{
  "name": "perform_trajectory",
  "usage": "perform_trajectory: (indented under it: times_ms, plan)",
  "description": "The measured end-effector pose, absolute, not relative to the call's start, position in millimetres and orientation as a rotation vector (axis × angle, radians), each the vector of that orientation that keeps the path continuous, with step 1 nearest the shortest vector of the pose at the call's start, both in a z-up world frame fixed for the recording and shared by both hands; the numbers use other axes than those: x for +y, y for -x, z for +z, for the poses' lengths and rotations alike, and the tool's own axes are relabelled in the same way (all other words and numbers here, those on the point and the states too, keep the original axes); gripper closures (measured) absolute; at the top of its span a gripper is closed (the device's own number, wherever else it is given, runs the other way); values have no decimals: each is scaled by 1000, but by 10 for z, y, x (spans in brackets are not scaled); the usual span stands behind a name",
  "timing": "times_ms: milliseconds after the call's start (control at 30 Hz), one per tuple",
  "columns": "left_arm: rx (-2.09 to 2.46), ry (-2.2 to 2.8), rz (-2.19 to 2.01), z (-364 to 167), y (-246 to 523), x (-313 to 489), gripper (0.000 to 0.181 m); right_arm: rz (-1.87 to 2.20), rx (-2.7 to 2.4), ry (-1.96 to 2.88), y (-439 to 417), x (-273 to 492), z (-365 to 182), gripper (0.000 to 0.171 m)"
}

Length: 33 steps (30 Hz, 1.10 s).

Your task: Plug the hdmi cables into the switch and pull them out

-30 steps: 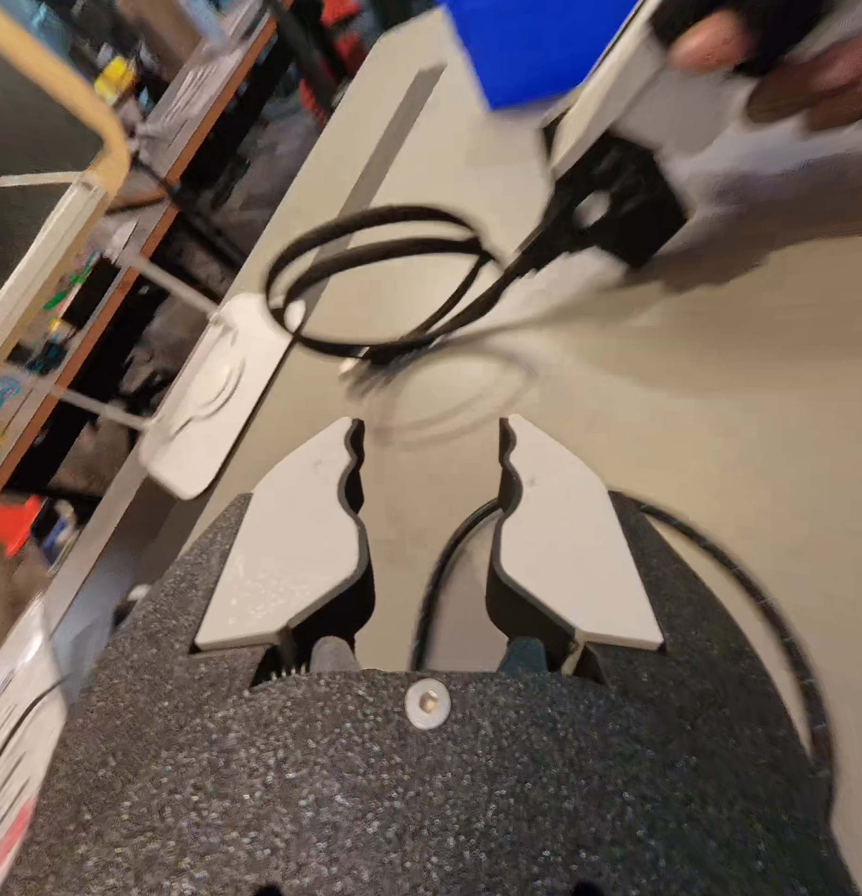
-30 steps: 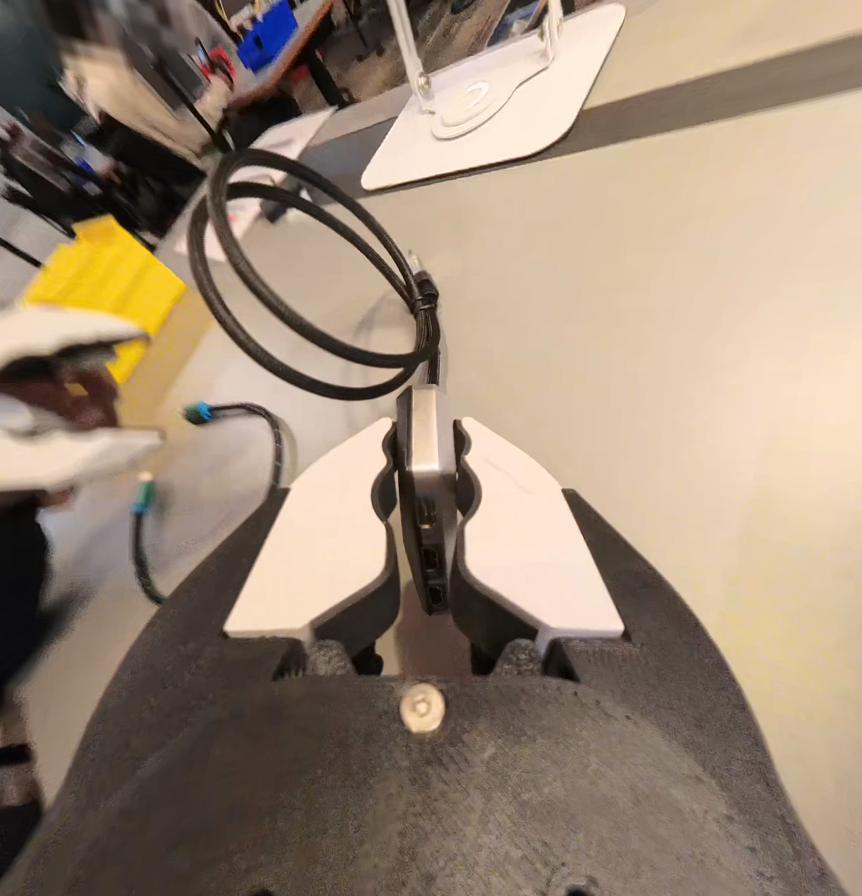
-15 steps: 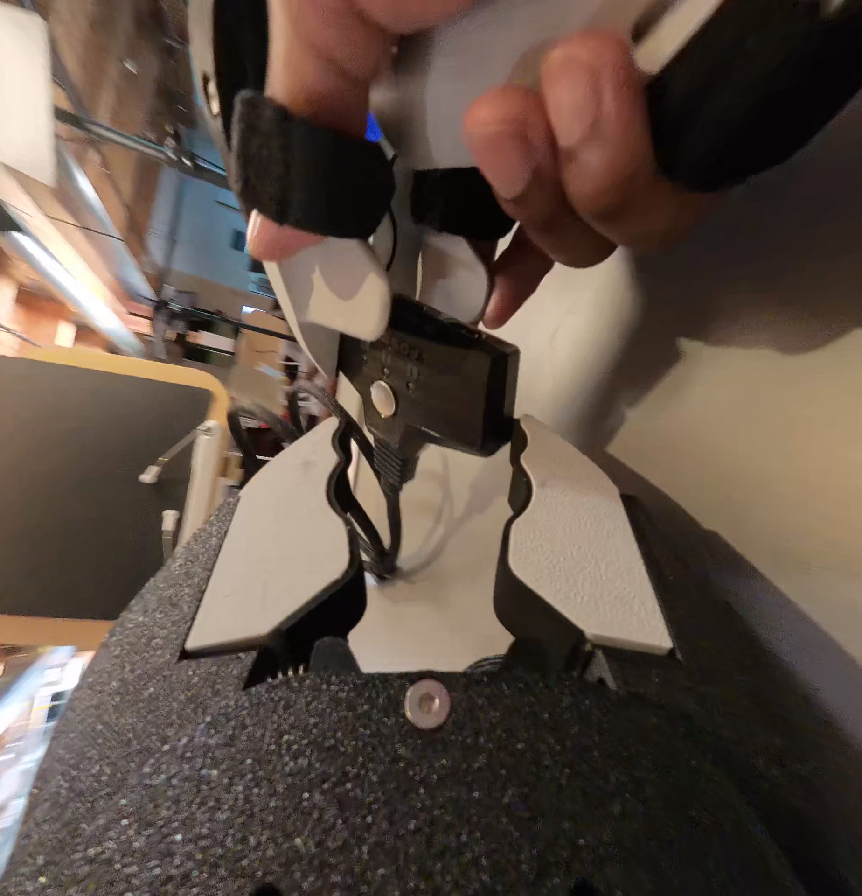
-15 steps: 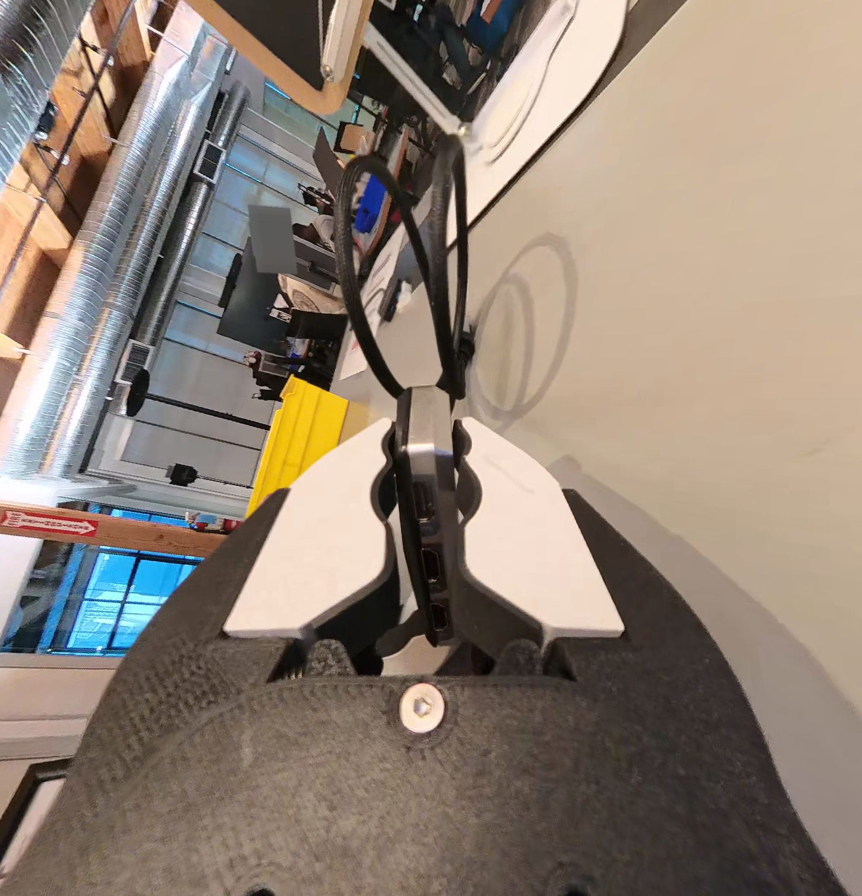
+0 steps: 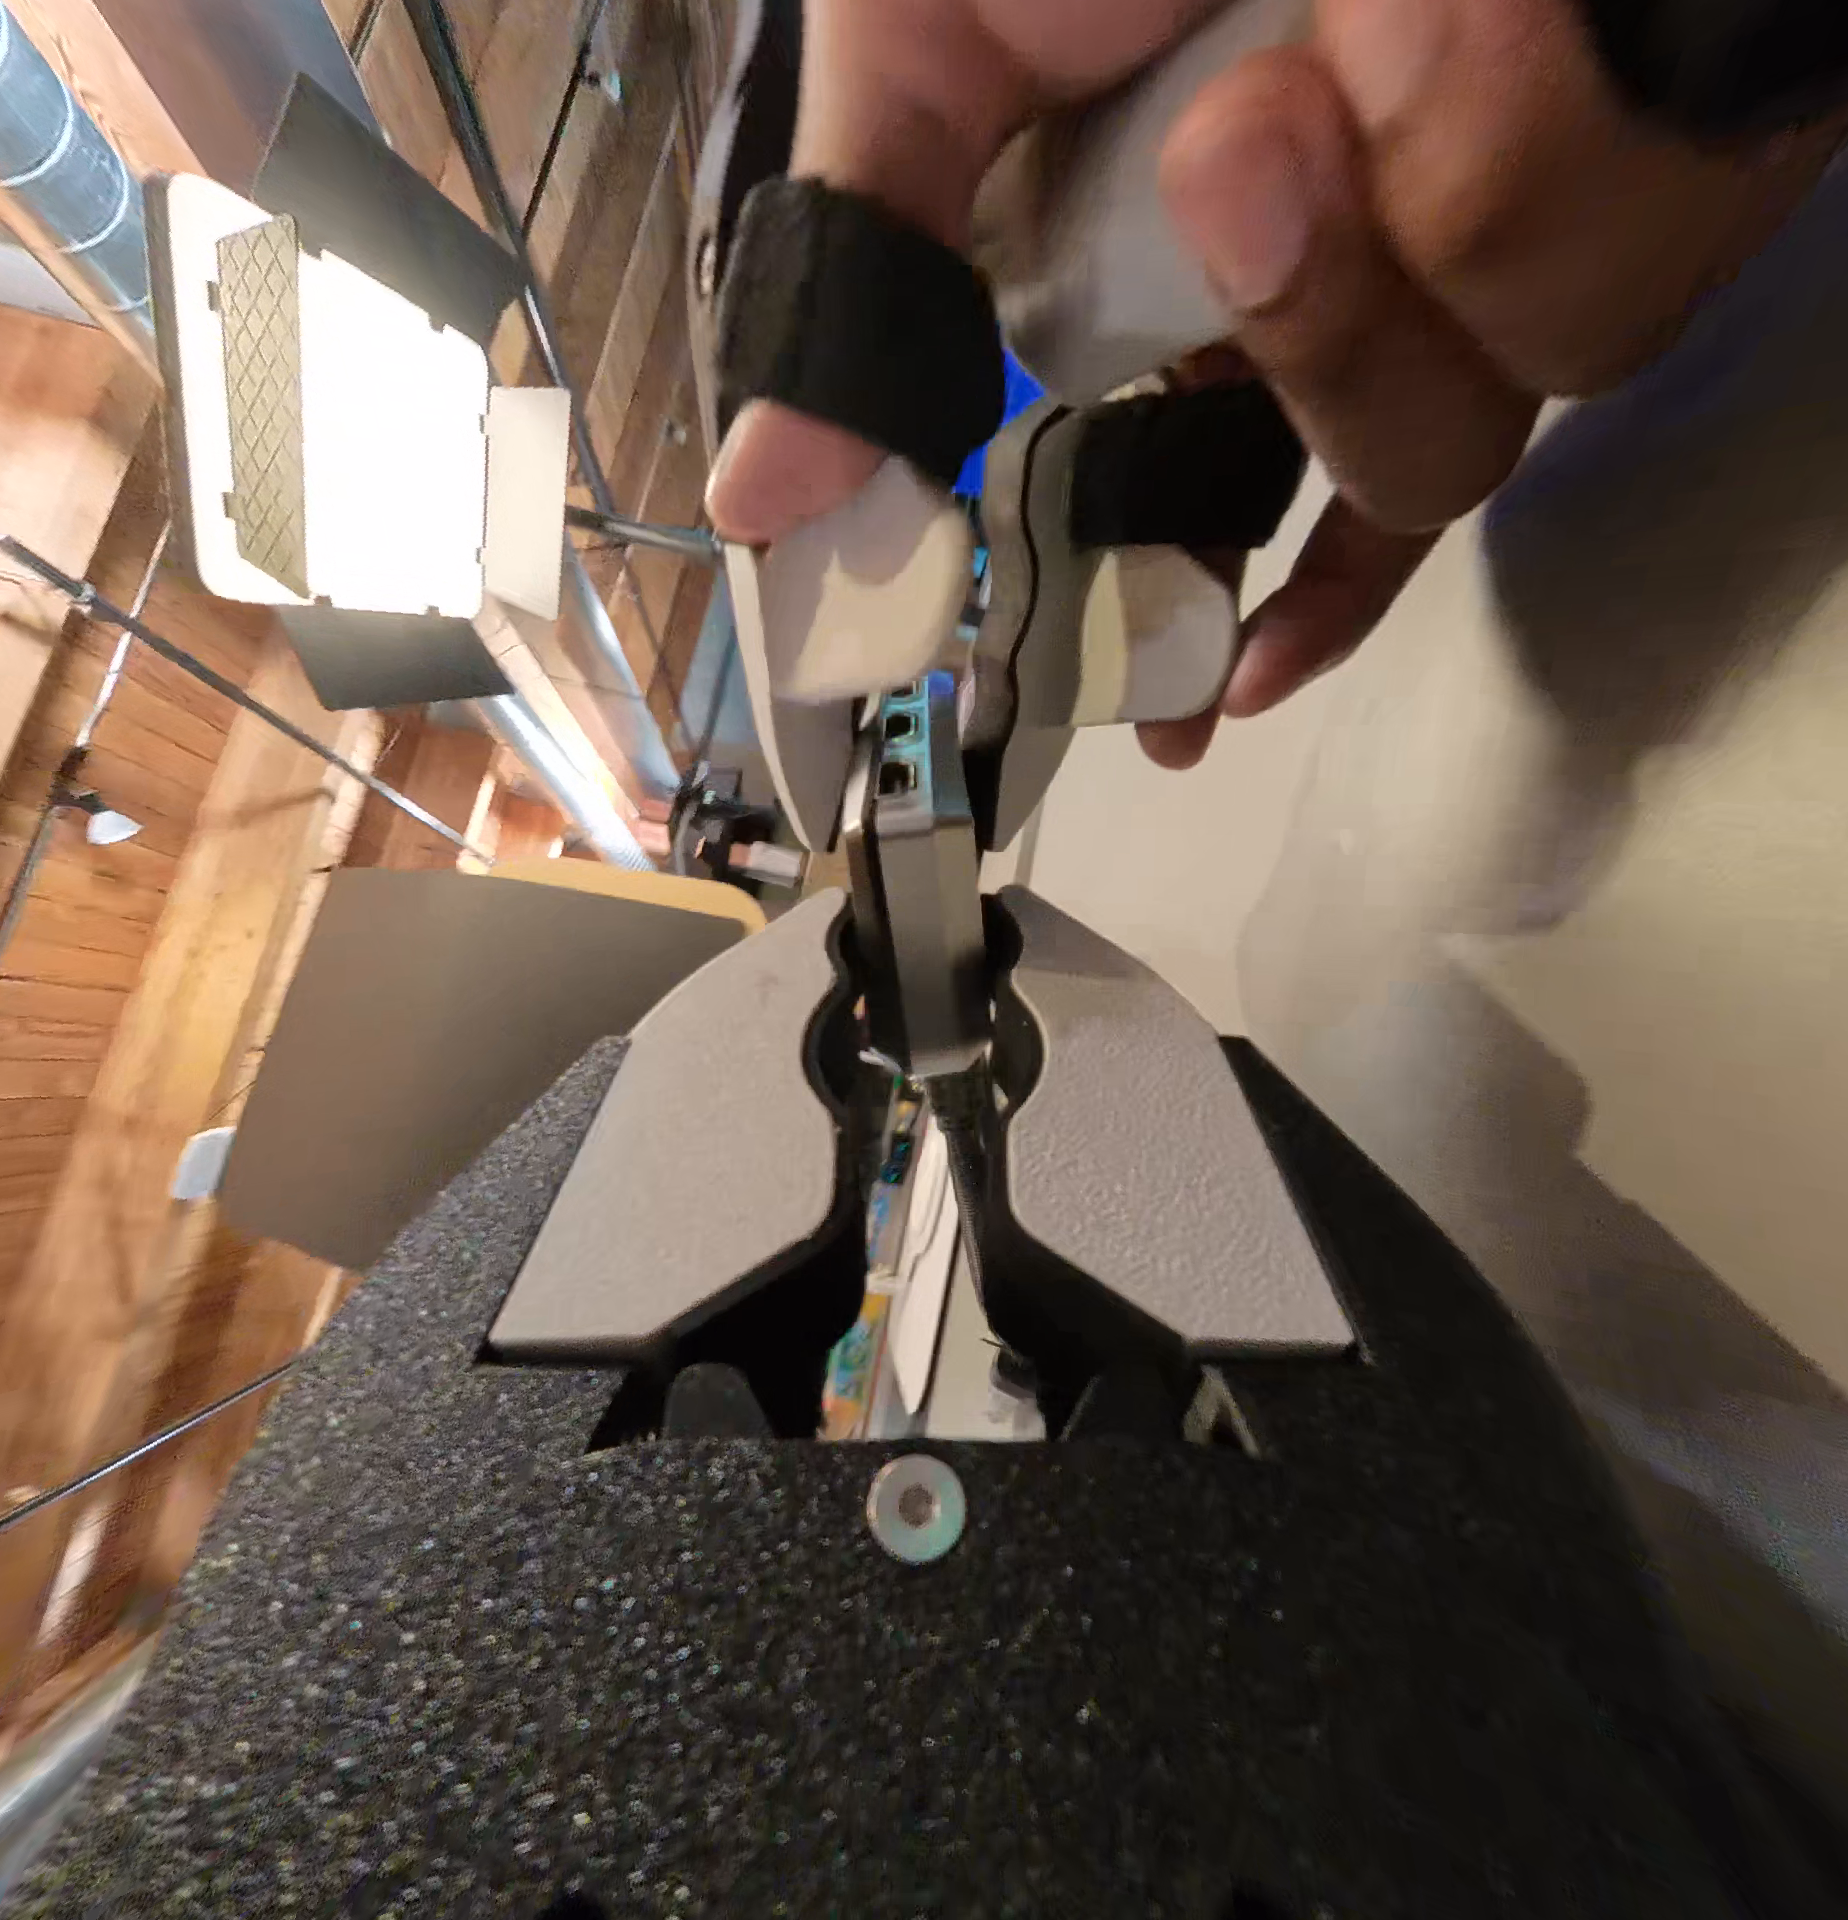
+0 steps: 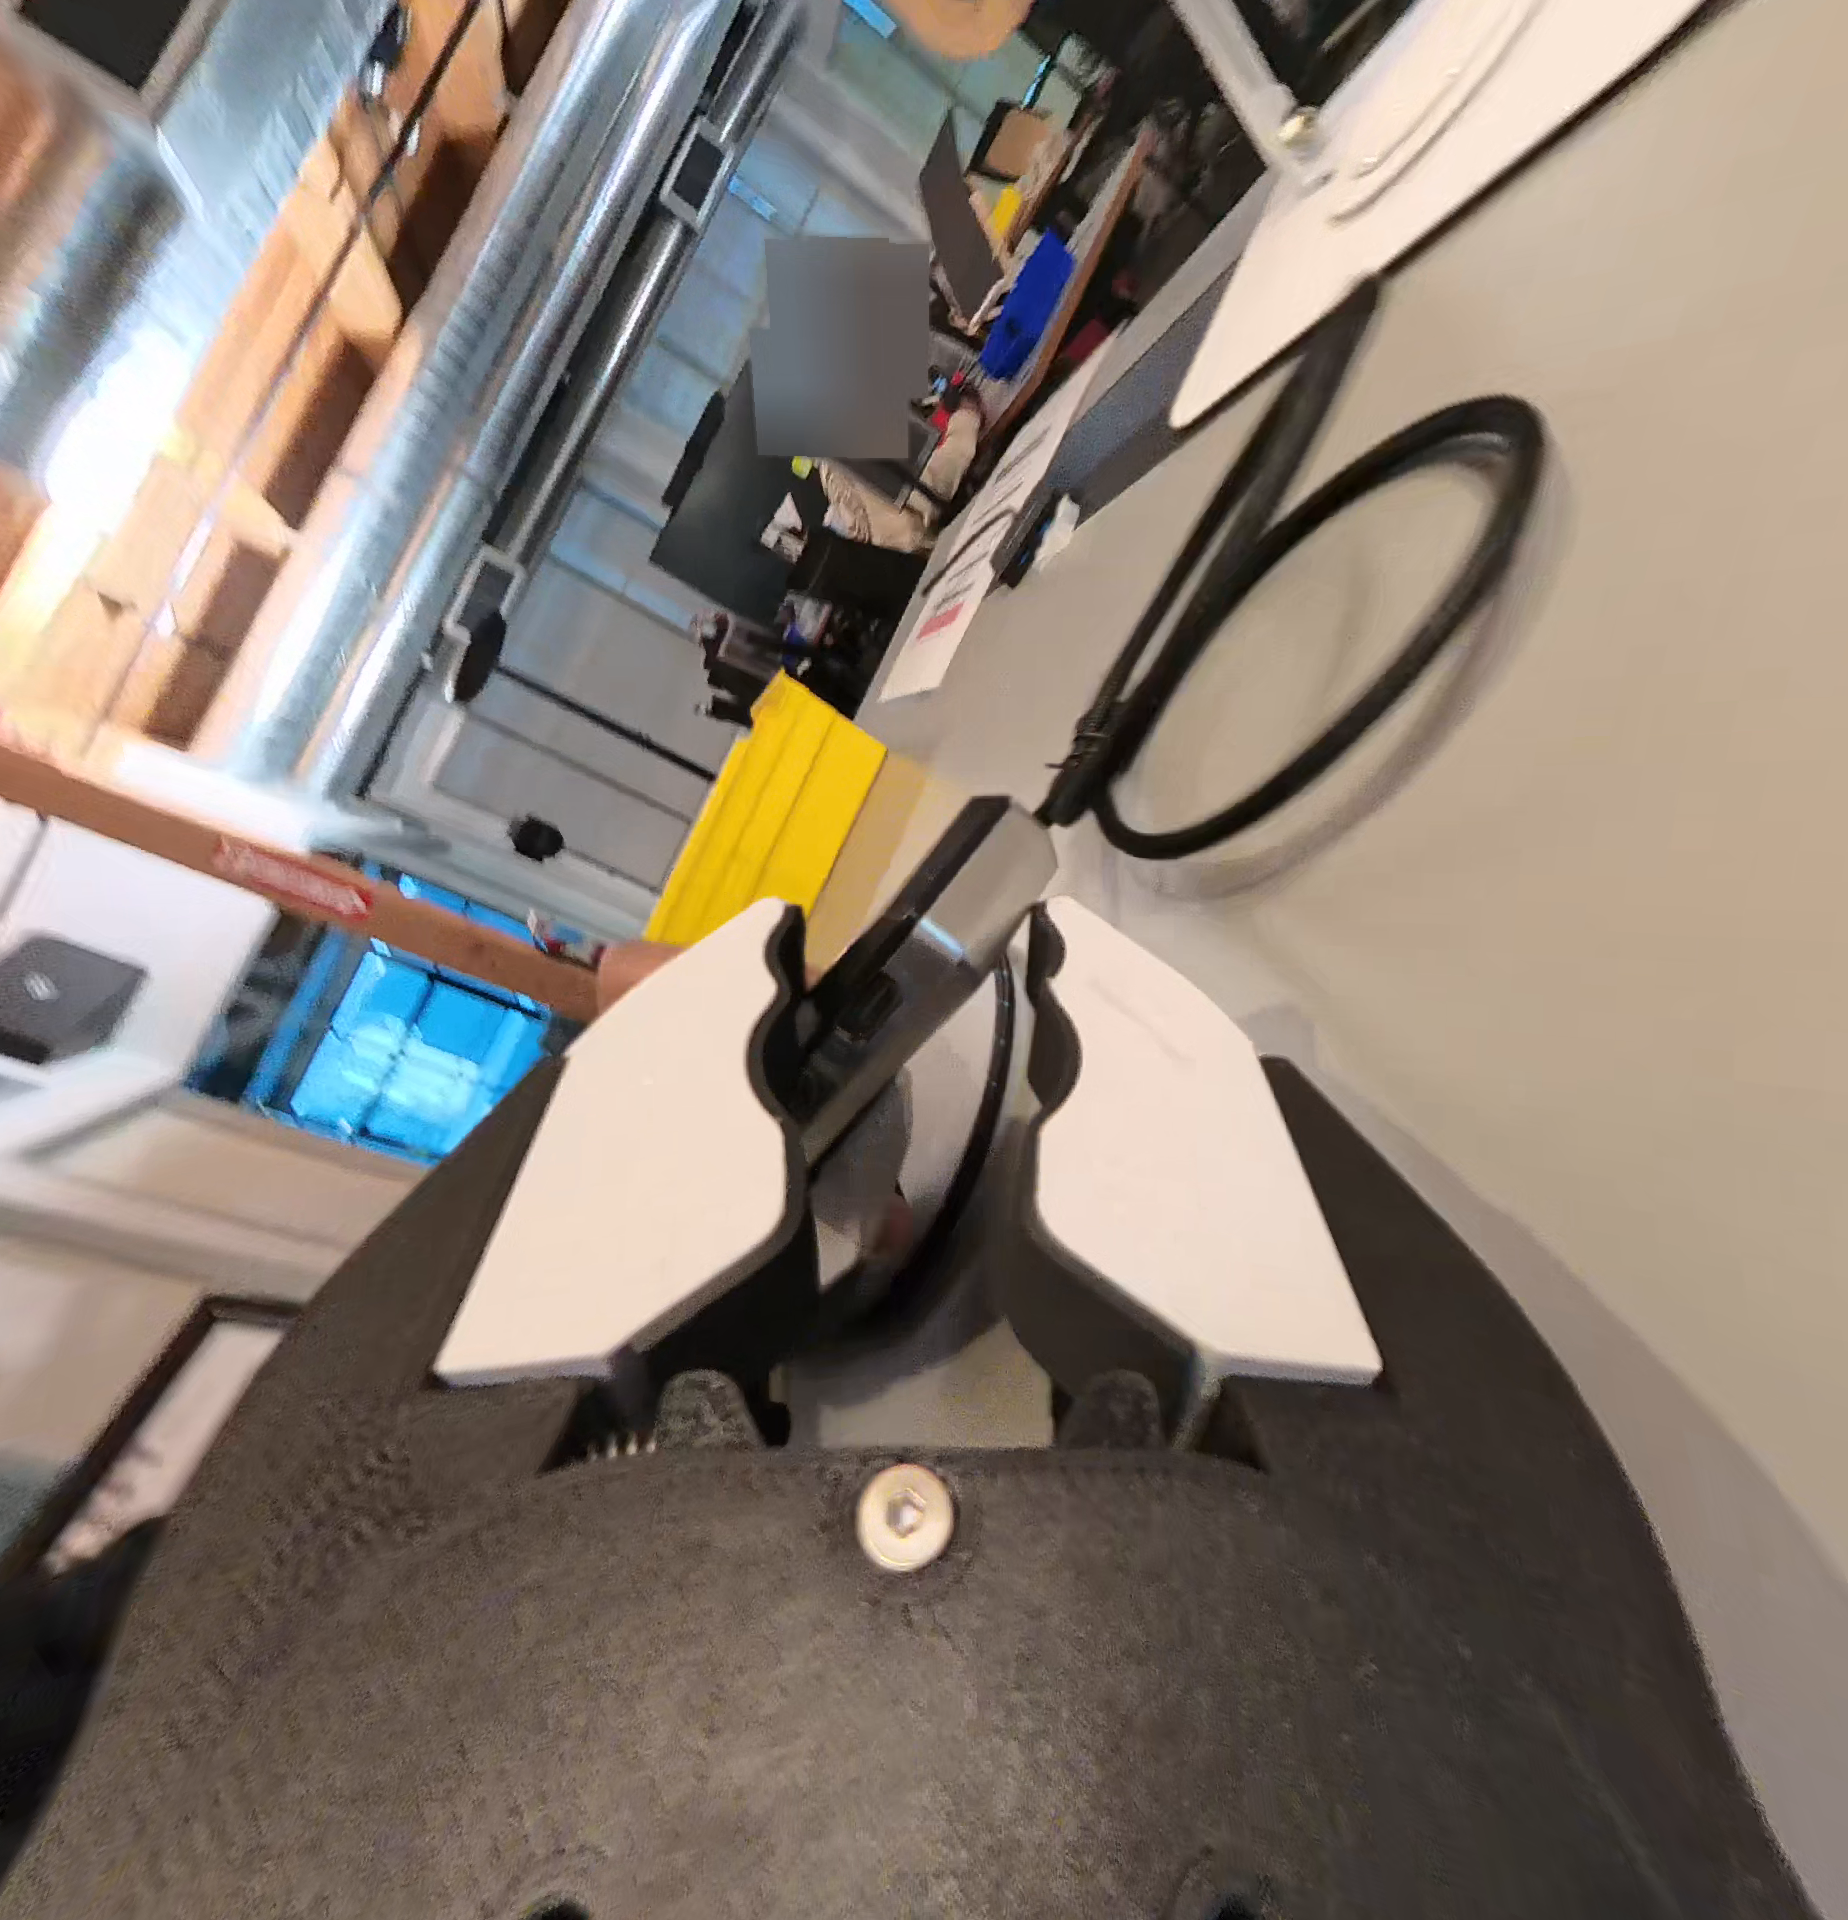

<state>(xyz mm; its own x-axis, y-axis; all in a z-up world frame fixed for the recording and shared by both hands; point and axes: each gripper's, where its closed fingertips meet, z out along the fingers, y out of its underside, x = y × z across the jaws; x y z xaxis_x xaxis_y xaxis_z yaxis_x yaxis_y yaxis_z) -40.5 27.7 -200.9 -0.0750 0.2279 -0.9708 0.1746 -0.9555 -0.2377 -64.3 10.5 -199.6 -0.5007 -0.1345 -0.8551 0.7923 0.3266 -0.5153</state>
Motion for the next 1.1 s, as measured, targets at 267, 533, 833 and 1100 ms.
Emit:
perform_trajectory:
  times_ms: [267, 533, 833, 1100]
  plan:
    - [-395, 2026, 2057, -1942, 237, 219, 160, -1657, 2051, -78, 802, 389, -1753, 117]
    - [-327, 1876, 1820, -1808, 41, 353, 160, -2041, 2260, 759, 508, 490, -1679, 103]
    - [-326, 1836, 1640, -1793, -146, 399, 160, -2087, 2149, 1287, -34, 377, -1769, 141]
    - [-808, 2002, 1471, -1803, -812, -688, 125, -2124, 2489, 1305, 278, 284, -2019, 149]
